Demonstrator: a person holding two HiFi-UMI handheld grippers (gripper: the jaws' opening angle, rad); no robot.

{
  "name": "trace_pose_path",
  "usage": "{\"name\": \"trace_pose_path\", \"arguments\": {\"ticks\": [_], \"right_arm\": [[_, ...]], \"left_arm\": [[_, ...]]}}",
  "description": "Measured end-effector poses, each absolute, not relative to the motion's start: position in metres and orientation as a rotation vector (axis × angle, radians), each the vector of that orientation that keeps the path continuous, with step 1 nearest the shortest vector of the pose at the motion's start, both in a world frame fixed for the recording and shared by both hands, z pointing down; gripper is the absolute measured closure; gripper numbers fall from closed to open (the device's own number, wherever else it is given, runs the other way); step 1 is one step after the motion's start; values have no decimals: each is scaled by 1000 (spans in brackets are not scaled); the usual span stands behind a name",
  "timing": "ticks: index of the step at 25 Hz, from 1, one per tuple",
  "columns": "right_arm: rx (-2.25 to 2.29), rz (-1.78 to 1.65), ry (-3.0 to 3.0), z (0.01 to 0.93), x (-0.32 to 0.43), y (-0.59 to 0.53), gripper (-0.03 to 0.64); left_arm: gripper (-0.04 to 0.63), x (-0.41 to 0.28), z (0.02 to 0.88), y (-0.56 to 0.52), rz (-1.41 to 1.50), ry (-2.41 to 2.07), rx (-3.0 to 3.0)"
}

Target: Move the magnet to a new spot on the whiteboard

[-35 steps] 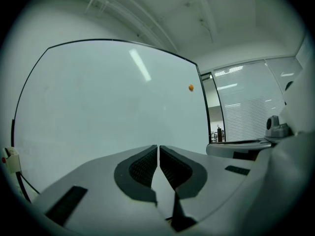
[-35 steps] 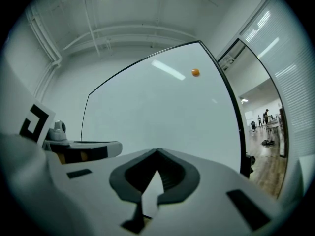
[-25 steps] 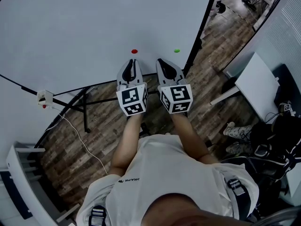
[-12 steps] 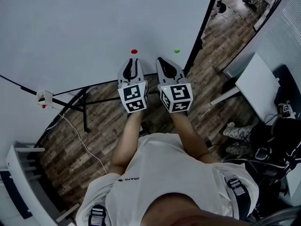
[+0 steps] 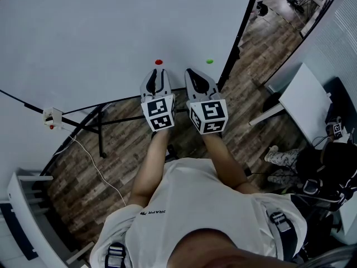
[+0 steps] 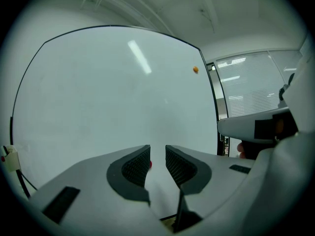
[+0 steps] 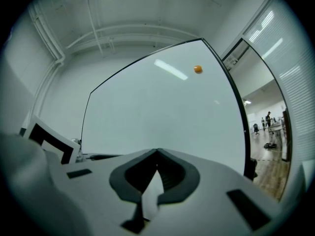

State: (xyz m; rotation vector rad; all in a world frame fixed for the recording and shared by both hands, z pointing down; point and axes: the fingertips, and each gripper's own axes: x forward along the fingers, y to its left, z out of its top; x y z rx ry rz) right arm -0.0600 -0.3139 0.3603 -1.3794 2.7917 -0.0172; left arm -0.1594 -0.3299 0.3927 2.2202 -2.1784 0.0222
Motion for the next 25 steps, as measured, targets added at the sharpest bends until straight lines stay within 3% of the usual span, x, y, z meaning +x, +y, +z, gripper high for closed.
{"name": "trace_pose_path", "arguments": {"ticks": [25], "right_arm": [[-1368, -24, 2797, 364, -61, -317, 604]], "left_arm": [[483, -164, 429, -358, 127, -2191, 2161]]}}
